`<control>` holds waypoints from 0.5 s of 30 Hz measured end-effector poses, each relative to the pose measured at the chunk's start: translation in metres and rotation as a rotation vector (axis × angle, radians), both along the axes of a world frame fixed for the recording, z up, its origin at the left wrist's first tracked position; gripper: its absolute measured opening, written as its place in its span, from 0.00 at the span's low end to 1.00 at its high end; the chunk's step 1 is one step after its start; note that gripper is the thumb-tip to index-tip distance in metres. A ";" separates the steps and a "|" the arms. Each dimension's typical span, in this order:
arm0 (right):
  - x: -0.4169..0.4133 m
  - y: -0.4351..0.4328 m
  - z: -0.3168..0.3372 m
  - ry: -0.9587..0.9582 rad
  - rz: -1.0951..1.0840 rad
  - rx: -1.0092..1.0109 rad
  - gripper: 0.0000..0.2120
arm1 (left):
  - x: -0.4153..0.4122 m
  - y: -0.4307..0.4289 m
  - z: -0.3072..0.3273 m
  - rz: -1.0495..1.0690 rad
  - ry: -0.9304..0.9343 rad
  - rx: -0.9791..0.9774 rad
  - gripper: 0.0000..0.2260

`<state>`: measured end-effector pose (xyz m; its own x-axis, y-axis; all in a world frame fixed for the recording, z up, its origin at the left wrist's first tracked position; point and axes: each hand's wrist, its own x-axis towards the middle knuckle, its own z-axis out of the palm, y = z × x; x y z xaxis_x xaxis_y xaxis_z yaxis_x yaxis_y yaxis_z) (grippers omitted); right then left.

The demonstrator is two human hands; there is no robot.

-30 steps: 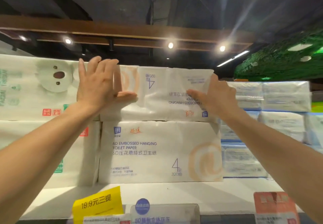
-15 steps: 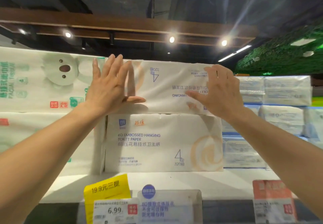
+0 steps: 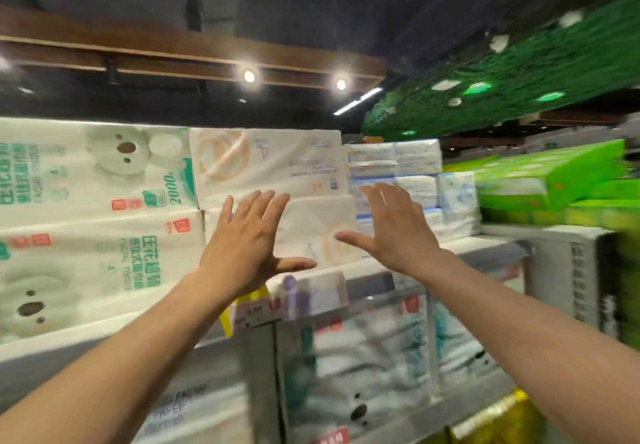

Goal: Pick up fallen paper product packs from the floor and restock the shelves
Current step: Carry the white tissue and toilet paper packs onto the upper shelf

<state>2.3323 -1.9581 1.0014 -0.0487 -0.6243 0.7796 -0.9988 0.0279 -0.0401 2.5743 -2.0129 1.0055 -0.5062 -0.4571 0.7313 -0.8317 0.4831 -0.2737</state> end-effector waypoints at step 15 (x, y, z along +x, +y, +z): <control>-0.178 0.317 -0.104 -0.116 -0.441 0.242 0.44 | -0.248 0.196 -0.095 -0.634 -0.108 0.246 0.55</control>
<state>2.1544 -1.6414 0.8973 -0.4260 -0.6867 0.5891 -0.8791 0.4680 -0.0903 2.3267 -1.8173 0.9108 -0.7951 -0.1951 0.5743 -0.3423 0.9260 -0.1592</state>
